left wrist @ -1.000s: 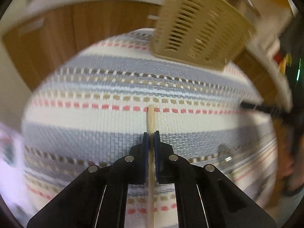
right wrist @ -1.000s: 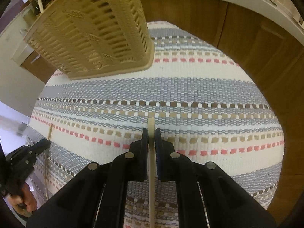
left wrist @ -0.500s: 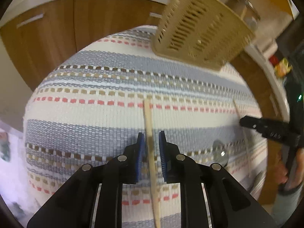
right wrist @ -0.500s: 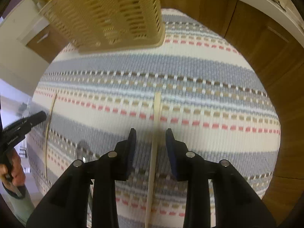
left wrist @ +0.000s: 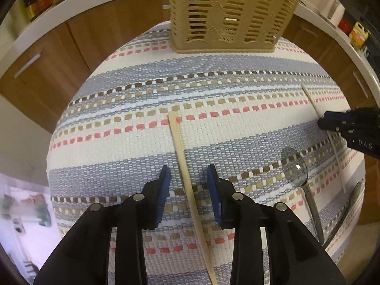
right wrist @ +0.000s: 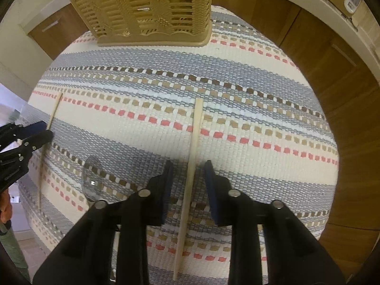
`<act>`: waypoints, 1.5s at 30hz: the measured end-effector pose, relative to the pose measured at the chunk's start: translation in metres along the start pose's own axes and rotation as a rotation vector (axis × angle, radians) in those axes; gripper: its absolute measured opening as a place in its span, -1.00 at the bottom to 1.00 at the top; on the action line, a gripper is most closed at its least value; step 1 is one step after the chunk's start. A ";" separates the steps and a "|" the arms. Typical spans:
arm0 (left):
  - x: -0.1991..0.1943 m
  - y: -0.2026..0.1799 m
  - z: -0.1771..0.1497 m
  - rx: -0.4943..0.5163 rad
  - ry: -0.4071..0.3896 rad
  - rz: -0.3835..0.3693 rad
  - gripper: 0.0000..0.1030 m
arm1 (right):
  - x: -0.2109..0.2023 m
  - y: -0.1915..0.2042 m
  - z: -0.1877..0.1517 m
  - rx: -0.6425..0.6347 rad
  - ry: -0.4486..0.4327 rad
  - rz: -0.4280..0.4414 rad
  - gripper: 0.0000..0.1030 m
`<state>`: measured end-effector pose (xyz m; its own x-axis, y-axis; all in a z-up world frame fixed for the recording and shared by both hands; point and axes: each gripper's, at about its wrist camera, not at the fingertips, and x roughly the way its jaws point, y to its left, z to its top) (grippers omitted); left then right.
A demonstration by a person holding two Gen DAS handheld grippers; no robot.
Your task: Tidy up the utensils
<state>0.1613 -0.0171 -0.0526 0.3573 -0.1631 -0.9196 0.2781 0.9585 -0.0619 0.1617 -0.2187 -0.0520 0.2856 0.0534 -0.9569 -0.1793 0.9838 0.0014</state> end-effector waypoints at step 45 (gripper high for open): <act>-0.186 0.008 0.089 -0.094 -0.881 -0.267 -0.93 | -0.187 -0.008 0.057 0.029 -0.747 0.357 -0.91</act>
<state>0.1767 0.0000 0.1528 0.8517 -0.4632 -0.2452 0.3892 0.8723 -0.2960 0.1629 -0.2270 0.1435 0.7682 0.4527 -0.4527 -0.3561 0.8897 0.2856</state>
